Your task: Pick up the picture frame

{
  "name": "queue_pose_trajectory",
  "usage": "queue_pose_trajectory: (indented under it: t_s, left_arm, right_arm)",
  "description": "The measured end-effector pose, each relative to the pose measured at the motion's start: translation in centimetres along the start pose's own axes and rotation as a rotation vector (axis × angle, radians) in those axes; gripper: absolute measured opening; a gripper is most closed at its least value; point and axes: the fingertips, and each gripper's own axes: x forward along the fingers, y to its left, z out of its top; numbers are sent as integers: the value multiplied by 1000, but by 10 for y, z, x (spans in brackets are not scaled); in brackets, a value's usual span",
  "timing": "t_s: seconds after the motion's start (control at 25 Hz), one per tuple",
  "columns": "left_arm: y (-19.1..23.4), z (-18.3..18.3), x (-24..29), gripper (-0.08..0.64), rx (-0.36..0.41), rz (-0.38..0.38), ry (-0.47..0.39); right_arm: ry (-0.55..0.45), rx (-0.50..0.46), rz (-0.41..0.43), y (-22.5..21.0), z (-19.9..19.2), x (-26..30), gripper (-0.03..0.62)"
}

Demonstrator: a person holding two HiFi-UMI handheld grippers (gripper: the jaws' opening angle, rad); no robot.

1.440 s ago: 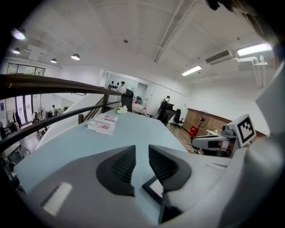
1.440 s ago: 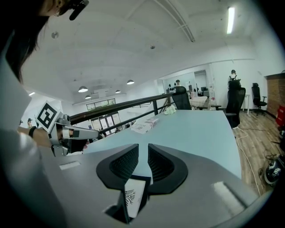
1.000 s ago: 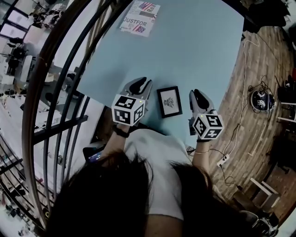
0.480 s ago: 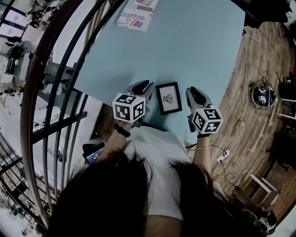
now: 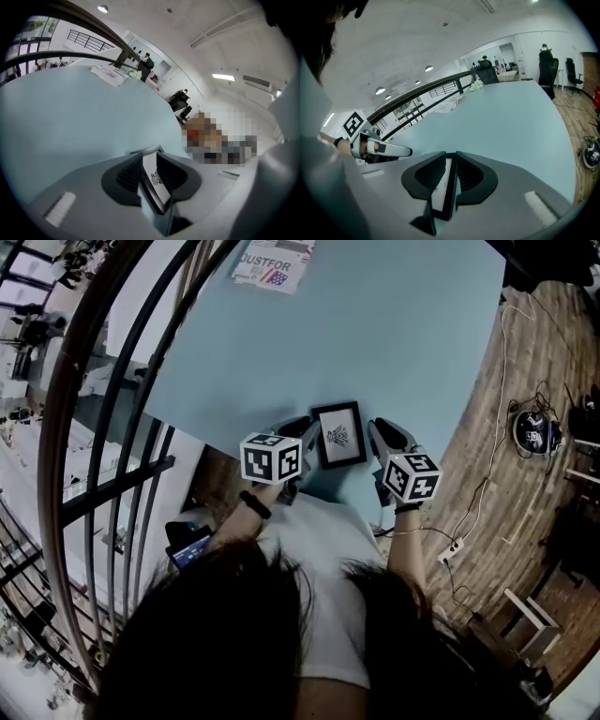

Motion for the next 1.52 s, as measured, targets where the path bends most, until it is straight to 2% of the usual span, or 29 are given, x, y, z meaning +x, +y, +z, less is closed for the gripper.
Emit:
queue_pose_trajectory:
  t_s: [0.36, 0.72, 1.08, 1.28, 1.52]
  left_arm:
    - [14, -27, 13, 91, -62, 49, 41]
    - [13, -44, 25, 133, -50, 116, 43]
    - [18, -51, 29, 135, -7, 209, 76]
    - [23, -50, 29, 139, -43, 196, 73]
    - [25, -50, 28, 146, -100, 161, 72]
  right_arm:
    - [78, 118, 55, -9, -32, 15, 41]
    - [54, 165, 68, -11, -37, 19, 42]
    - [52, 185, 80, -13, -40, 16, 41]
    - [32, 207, 74, -18, -36, 15, 41]
    - [58, 226, 93, -18, -42, 17, 41]
